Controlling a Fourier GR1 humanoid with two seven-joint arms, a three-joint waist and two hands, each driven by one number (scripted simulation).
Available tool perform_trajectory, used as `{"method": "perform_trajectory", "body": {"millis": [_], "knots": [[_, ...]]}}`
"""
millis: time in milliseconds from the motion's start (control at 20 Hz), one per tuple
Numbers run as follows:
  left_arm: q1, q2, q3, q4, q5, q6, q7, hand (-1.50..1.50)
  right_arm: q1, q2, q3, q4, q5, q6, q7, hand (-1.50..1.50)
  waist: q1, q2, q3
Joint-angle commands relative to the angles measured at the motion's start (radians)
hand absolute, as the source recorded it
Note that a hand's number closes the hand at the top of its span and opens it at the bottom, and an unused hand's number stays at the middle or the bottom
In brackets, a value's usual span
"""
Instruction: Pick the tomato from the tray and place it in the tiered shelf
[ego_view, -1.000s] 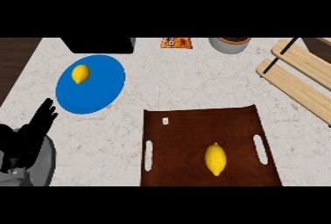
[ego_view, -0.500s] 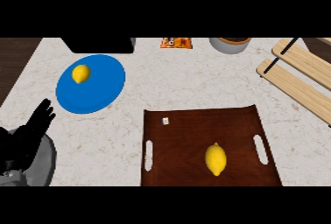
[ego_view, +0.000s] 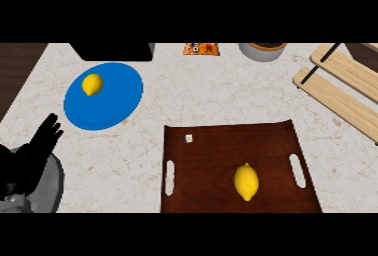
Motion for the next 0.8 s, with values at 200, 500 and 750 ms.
{"method": "perform_trajectory", "body": {"millis": [200,500,750], "knots": [[-0.017,0.03,0.026,-0.004,0.042,-0.056,0.033,0.0,-0.036,0.0,-0.096,0.084,-0.123,-0.125,-0.108,-1.5,0.005,0.002,0.001],[0.012,0.01,0.008,-0.025,0.006,-0.035,0.012,0.0,-0.043,0.019,-0.171,-0.024,-0.258,-0.075,-0.028,-1.5,-0.005,-0.003,0.0],[0.051,-0.03,0.015,0.001,-0.025,0.018,-0.041,0.0,0.045,0.008,-0.277,-0.26,-0.404,-0.005,0.001,-1.5,-0.028,-0.01,-0.001]]}}
